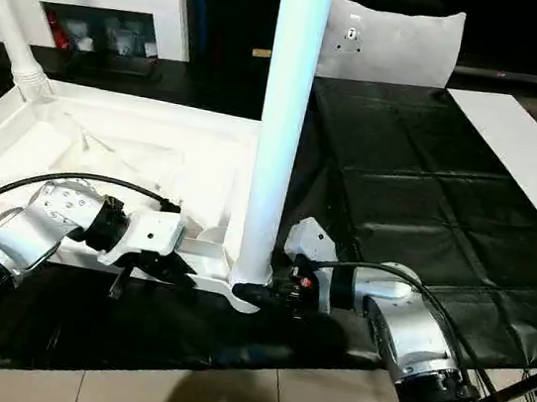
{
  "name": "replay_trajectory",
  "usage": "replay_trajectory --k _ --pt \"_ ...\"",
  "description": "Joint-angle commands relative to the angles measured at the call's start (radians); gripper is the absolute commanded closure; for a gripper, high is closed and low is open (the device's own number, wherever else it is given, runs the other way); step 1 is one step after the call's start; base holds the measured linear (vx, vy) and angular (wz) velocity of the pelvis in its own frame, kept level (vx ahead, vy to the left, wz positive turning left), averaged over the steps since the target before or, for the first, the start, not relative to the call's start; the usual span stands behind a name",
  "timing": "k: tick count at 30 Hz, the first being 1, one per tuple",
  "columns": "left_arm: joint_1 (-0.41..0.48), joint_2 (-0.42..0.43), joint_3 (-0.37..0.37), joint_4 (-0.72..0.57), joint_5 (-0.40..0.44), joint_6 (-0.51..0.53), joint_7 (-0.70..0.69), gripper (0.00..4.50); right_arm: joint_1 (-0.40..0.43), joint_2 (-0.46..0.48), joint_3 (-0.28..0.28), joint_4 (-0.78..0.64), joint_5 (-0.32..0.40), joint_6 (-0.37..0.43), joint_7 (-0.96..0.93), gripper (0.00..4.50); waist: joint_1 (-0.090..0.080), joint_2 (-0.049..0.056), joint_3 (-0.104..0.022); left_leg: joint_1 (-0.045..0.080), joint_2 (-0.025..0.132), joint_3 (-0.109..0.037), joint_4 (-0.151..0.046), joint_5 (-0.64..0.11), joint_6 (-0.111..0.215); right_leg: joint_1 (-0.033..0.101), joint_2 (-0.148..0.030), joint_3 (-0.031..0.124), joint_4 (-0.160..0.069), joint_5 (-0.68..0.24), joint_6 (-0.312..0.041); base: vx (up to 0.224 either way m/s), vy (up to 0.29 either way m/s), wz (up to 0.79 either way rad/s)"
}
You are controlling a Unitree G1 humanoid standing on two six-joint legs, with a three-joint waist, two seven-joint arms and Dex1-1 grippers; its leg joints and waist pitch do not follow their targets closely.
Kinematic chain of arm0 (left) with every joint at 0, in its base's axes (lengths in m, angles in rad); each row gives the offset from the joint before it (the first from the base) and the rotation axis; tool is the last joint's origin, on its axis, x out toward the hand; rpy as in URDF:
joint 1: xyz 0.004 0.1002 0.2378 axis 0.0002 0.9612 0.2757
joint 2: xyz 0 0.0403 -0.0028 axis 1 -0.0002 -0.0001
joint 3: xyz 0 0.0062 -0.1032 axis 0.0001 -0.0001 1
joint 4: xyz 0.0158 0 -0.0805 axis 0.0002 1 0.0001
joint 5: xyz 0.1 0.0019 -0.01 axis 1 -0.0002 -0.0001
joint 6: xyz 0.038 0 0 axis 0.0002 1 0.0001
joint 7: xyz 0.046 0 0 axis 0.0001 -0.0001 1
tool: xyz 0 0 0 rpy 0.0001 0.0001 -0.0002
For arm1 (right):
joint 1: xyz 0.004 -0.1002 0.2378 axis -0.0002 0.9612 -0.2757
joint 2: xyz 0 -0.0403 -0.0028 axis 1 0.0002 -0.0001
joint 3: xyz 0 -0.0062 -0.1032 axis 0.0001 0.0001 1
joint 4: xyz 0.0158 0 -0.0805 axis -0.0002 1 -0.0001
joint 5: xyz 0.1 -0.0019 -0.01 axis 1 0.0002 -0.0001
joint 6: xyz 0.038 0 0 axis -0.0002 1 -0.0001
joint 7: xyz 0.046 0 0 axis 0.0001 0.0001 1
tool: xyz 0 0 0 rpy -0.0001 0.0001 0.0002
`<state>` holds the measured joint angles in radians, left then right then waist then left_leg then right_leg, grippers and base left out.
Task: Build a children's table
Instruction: Rotate leg to tighten
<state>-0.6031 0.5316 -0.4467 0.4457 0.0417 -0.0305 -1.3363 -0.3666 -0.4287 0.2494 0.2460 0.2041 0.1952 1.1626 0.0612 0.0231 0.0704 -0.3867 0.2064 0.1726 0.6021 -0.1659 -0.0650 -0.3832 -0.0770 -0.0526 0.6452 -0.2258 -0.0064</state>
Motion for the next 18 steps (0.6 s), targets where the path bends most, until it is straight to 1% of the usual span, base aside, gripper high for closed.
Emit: replay_trajectory --k 1,2,3,4,5,6,7,8,9,10,11,12,13,14,15,16,17,18 --pt "-0.002 0.000 0.007 -0.037 0.002 0.017 0.009 4.50 0.018 0.014 0.027 -0.021 0.020 0.020 0.010 1.79 -0.001 0.004 -0.083 0.021 0.021 -0.001 -0.064 -0.182 0.025 0.044 -0.052 0.040 -0.075 -0.038 -0.265 0.000 0.000 0.00" --pt "0.009 -0.003 0.021 -0.063 -0.001 0.069 0.037 4.50 0.029 0.028 0.023 -0.032 0.026 0.040 -0.014 1.79 -0.001 0.003 -0.083 0.020 0.020 -0.002 -0.064 -0.177 0.028 0.044 -0.051 0.039 -0.074 -0.026 -0.268 0.000 0.000 0.00" --pt "0.030 -0.019 0.052 -0.118 -0.018 0.164 0.092 4.50 0.043 0.066 0.008 -0.046 0.034 0.071 -0.079 1.79 -0.004 0.005 -0.084 0.022 0.024 -0.001 -0.065 -0.170 0.027 0.042 -0.052 0.040 -0.067 -0.003 -0.276 0.000 0.000 0.00" --pt "0.048 -0.037 0.078 -0.172 -0.030 0.250 0.144 4.50 0.050 0.109 -0.005 -0.054 0.030 0.093 -0.154 1.79 -0.003 0.003 -0.081 0.020 0.023 -0.003 -0.066 -0.170 0.029 0.043 -0.052 0.038 -0.070 -0.009 -0.276 0.000 0.000 0.00" --pt "0.062 -0.052 0.097 -0.213 -0.038 0.312 0.183 4.50 0.054 0.145 -0.015 -0.058 0.025 0.109 -0.216 1.80 -0.006 0.005 -0.079 0.022 0.022 -0.002 -0.068 -0.176 0.024 0.039 -0.052 0.038 -0.073 -0.034 -0.276 0.000 0.000 0.00" --pt "0.077 -0.070 0.110 -0.257 -0.041 0.374 0.219 4.50 0.053 0.195 -0.028 -0.051 0.018 0.123 -0.290 1.80 -0.013 -0.001 -0.078 0.021 0.019 -0.003 -0.070 -0.198 0.011 0.039 -0.051 0.037 -0.077 -0.084 -0.267 0.000 0.000 0.00" --pt "0.086 -0.083 0.116 -0.286 -0.039 0.410 0.241 4.50 0.050 0.234 -0.038 -0.044 0.016 0.131 -0.340 1.80 -0.019 0.000 -0.076 0.019 0.019 -0.003 -0.071 -0.209 0.003 0.040 -0.051 0.038 -0.076 -0.108 -0.263 0.000 0.000 0.00" --pt "0.094 -0.099 0.120 -0.315 -0.030 0.447 0.267 4.50 0.046 0.277 -0.051 -0.036 0.025 0.145 -0.388 1.80 -0.035 0.003 -0.074 0.017 0.018 -0.007 -0.075 -0.234 -0.014 0.040 -0.052 0.039 -0.083 -0.172 -0.246 0.000 0.000 0.00" --pt "0.103 -0.120 0.125 -0.345 -0.018 0.490 0.300 4.50 0.040 0.321 -0.058 -0.025 0.026 0.152 -0.438 1.80 -0.038 0.002 -0.074 0.018 0.017 -0.007 -0.075 -0.236 -0.019 0.039 -0.051 0.040 -0.084 -0.180 -0.239 0.000 0.000 0.00" --pt "0.103 -0.120 0.125 -0.345 -0.018 0.490 0.300 4.50 0.040 0.321 -0.058 -0.025 0.026 0.152 -0.438 1.80 -0.045 0.002 -0.073 0.018 0.017 -0.008 -0.076 -0.240 -0.020 0.038 -0.050 0.042 -0.086 -0.183 -0.237 0.000 0.000 0.00" --pt "0.112 -0.163 0.136 -0.376 0.002 0.546 0.359 4.50 0.026 0.372 -0.058 0.000 0.013 0.145 -0.498 1.80 -0.053 0.002 -0.074 0.018 0.016 -0.008 -0.075 -0.248 -0.020 0.038 -0.049 0.043 -0.088 -0.187 -0.232 0.000 0.000 0.00" --pt "0.113 -0.171 0.137 -0.380 0.005 0.555 0.369 4.50 0.023 0.380 -0.057 0.005 0.010 0.143 -0.507 1.80 -0.059 0.002 -0.074 0.018 0.016 -0.006 -0.072 -0.242 -0.015 0.035 -0.049 0.044 -0.089 -0.174 -0.234 0.000 0.000 0.00" --pt "0.113 -0.208 0.144 -0.391 0.017 0.590 0.416 4.50 0.008 0.412 -0.059 0.034 -0.009 0.130 -0.551 1.80 -0.060 0.003 -0.074 0.018 0.015 -0.006 -0.071 -0.238 -0.014 0.035 -0.048 0.044 -0.089 -0.169 -0.236 0.000 0.000 0.00" --pt "0.110 -0.251 0.153 -0.391 0.029 0.611 0.471 4.50 -0.014 0.443 -0.068 0.074 -0.027 0.119 -0.610 1.80 -0.061 0.002 -0.075 0.018 0.013 -0.005 -0.069 -0.227 -0.009 0.034 -0.048 0.045 -0.091 -0.160 -0.235 0.000 0.000 0.00" --pt "0.106 -0.293 0.161 -0.392 0.038 0.632 0.523 4.50 -0.036 0.471 -0.081 0.111 -0.042 0.111 -0.668 1.80 -0.064 -0.002 -0.075 0.017 0.012 -0.003 -0.068 -0.221 -0.007 0.034 -0.047 0.046 -0.092 -0.157 -0.237 0.000 0.000 0.00" --pt "0.101 -0.335 0.167 -0.390 0.047 0.644 0.575 4.50 -0.060 0.497 -0.097 0.150 -0.057 0.101 -0.732 1.80 -0.060 0.001 -0.075 0.018 0.012 -0.003 -0.066 -0.209 -0.008 0.034 -0.048 0.045 -0.093 -0.157 -0.238 0.000 0.000 0.00" --pt "0.098 -0.361 0.167 -0.398 0.049 0.662 0.608 4.50 -0.075 0.514 -0.111 0.174 -0.070 0.100 -0.780 1.80 -0.059 0.002 -0.076 0.018 0.013 -0.003 -0.067 -0.206 -0.006 0.033 -0.048 0.046 -0.094 -0.152 -0.236 0.000 0.000 0.00" --pt "0.097 -0.369 0.167 -0.401 0.050 0.668 0.619 4.50 -0.080 0.520 -0.115 0.182 -0.074 0.099 -0.796 1.80 -0.057 0.002 -0.078 0.016 0.013 -0.003 -0.067 -0.190 -0.003 0.035 -0.046 0.045 -0.089 -0.120 -0.234 0.000 0.000 0.00"
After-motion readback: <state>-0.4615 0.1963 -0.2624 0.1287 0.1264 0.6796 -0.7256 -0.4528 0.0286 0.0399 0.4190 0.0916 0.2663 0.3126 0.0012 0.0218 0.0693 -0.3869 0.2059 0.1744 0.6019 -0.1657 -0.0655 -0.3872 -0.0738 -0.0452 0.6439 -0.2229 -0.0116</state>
